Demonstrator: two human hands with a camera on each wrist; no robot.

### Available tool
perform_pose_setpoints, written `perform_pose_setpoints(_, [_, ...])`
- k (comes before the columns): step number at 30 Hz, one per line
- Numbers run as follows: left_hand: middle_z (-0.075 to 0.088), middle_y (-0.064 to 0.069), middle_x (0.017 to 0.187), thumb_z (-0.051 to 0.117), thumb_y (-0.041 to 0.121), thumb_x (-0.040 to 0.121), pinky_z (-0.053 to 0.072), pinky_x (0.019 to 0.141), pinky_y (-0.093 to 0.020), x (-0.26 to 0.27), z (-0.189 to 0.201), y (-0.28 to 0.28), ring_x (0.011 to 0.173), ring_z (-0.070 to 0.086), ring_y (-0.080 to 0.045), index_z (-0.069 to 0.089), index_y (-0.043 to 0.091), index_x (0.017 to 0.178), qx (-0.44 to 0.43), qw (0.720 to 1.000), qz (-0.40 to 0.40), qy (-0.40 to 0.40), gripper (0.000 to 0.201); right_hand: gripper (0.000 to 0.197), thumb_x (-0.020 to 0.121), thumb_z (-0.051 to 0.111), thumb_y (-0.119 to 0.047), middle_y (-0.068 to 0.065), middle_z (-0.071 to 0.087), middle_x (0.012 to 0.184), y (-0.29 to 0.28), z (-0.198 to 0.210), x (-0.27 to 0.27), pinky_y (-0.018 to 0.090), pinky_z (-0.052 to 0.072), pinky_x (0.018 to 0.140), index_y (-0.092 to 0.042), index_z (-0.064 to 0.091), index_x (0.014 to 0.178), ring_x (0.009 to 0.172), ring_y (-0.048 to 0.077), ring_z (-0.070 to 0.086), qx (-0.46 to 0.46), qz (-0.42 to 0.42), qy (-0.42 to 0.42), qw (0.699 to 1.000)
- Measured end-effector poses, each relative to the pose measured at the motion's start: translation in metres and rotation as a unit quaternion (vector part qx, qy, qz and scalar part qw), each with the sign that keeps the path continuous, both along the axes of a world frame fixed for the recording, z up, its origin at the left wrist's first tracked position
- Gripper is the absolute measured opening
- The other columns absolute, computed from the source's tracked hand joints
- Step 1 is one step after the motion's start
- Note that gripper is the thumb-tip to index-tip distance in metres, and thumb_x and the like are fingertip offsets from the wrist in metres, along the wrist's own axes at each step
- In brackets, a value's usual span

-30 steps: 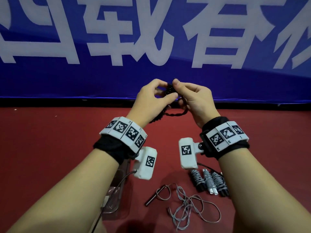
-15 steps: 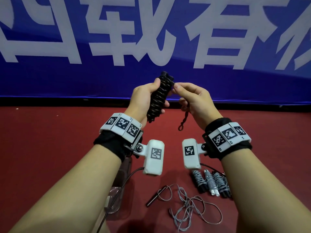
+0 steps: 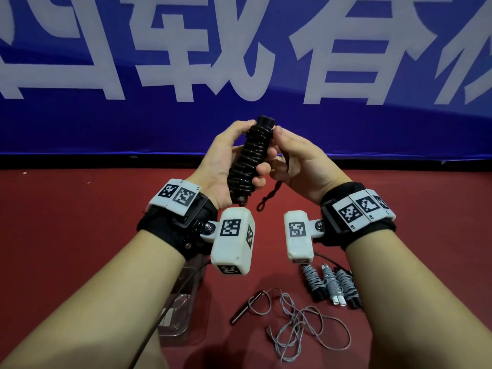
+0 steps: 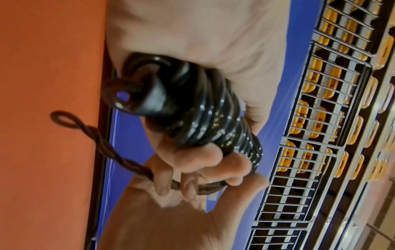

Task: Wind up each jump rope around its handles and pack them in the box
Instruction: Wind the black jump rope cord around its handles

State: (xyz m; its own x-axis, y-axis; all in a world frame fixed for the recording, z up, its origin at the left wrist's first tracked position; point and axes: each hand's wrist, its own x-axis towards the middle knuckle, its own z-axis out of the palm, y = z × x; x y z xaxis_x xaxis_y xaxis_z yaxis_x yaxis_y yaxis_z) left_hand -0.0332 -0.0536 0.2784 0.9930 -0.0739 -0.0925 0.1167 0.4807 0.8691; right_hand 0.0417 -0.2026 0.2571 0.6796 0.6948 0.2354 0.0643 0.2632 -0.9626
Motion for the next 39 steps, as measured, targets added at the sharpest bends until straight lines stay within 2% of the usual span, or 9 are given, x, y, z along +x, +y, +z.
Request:
perform_pose_setpoints(7, [0.062, -0.009, 0.077, 0.059, 0.05, 0.096, 0.053, 0.047, -0.026, -0.004, 0.004, -0.001, 0.055, 0.057, -0.017, 0.066, 0.002, 0.092, -0.041, 0.997, -0.034, 0.05, 0.049, 0.045, 0.084, 0.064, -0.054, -0.008, 0.068, 0.085, 0.006, -0.012, 0.005, 0.029, 0.037, 0.073, -0.02, 0.071, 0.112, 0.07, 0.007, 0.055, 0.058, -0.025, 0.038, 0.997])
perform_pose_setpoints(10, [0.067, -0.006, 0.076, 0.057, 0.057, 0.097, 0.058, 0.061, -0.036, 0.002, 0.001, 0.0, 0.064, 0.063, -0.022, 0.068, 0.006, 0.091, 0.092, 0.994, 0.064, 0.013, 0.053, 0.048, 0.082, 0.069, -0.056, -0.001, 0.069, 0.11, 0.008, -0.014, 0.007, 0.025, 0.032, 0.062, -0.021, 0.073, 0.115, 0.069, 0.007, 0.047, 0.049, -0.059, 0.035, 0.996])
perform_pose_setpoints(14, [0.072, 0.001, 0.099, 0.065, 0.064, 0.089, 0.055, 0.08, -0.032, 0.012, -0.008, 0.006, 0.091, 0.071, -0.015, 0.062, 0.025, 0.108, 0.427, 0.869, 0.206, -0.144, 0.044, 0.038, 0.085, 0.074, -0.047, -0.004, 0.068, 0.095, 0.01, -0.014, 0.009, 0.019, 0.027, 0.052, -0.017, 0.075, 0.108, 0.061, 0.005, 0.039, 0.03, -0.158, 0.057, 0.985])
perform_pose_setpoints(17, [0.071, 0.008, 0.098, 0.084, 0.051, 0.077, 0.058, 0.082, -0.03, 0.015, -0.018, 0.012, 0.09, 0.072, -0.007, 0.061, 0.032, 0.114, 0.5, 0.829, 0.168, -0.186, 0.047, 0.04, 0.084, 0.079, -0.044, -0.001, 0.057, 0.074, 0.01, -0.013, 0.008, 0.02, 0.031, 0.051, -0.007, 0.074, 0.1, 0.056, 0.007, 0.042, 0.016, -0.211, 0.067, 0.975])
perform_pose_setpoints(21, [0.079, -0.004, 0.097, 0.078, 0.023, 0.09, 0.06, 0.076, -0.029, 0.017, -0.018, 0.014, 0.088, 0.077, -0.017, 0.071, 0.019, 0.12, 0.374, 0.901, 0.151, -0.162, 0.032, 0.05, 0.08, 0.083, -0.044, 0.016, 0.076, 0.094, 0.011, -0.01, 0.005, 0.024, 0.044, 0.059, -0.004, 0.076, 0.109, 0.072, 0.02, 0.063, -0.017, -0.251, 0.024, 0.968])
perform_pose_setpoints(24, [0.077, -0.014, 0.104, 0.069, 0.014, 0.096, 0.061, 0.067, -0.037, 0.014, -0.011, 0.013, 0.083, 0.077, -0.031, 0.072, 0.013, 0.12, 0.271, 0.944, 0.141, -0.124, 0.025, 0.037, 0.085, 0.08, -0.042, 0.012, 0.075, 0.099, 0.006, -0.007, 0.008, 0.034, 0.043, 0.069, -0.014, 0.077, 0.109, 0.075, 0.022, 0.059, -0.028, -0.24, -0.009, 0.97])
perform_pose_setpoints(30, [0.076, -0.014, 0.112, 0.05, 0.018, 0.106, 0.061, 0.076, -0.046, 0.015, -0.009, 0.019, 0.086, 0.075, -0.029, 0.069, 0.008, 0.123, 0.209, 0.964, 0.133, -0.094, 0.028, 0.032, 0.094, 0.07, -0.013, 0.005, 0.075, 0.113, -0.001, -0.003, 0.012, 0.023, 0.049, 0.071, -0.014, 0.07, 0.126, 0.08, 0.01, 0.061, -0.03, -0.177, -0.061, 0.982])
perform_pose_setpoints(36, [0.069, -0.015, 0.092, 0.047, 0.021, 0.105, 0.056, 0.058, -0.039, 0.012, -0.01, 0.013, 0.065, 0.067, -0.024, 0.07, 0.0, 0.114, 0.107, 0.986, 0.123, -0.044, 0.033, 0.042, 0.086, 0.078, -0.032, 0.001, 0.076, 0.108, -0.001, -0.004, 0.007, 0.028, 0.046, 0.065, -0.015, 0.069, 0.124, 0.073, 0.012, 0.062, -0.063, -0.186, -0.054, 0.979])
perform_pose_setpoints(39, [0.067, -0.012, 0.082, 0.044, 0.024, 0.103, 0.052, 0.056, -0.035, 0.004, -0.002, 0.015, 0.059, 0.059, -0.022, 0.069, 0.005, 0.104, 0.088, 0.995, 0.033, -0.047, 0.032, 0.046, 0.09, 0.071, -0.035, -0.006, 0.074, 0.1, -0.004, -0.002, 0.004, 0.026, 0.042, 0.059, -0.017, 0.062, 0.132, 0.065, 0.008, 0.055, -0.055, -0.09, -0.073, 0.992])
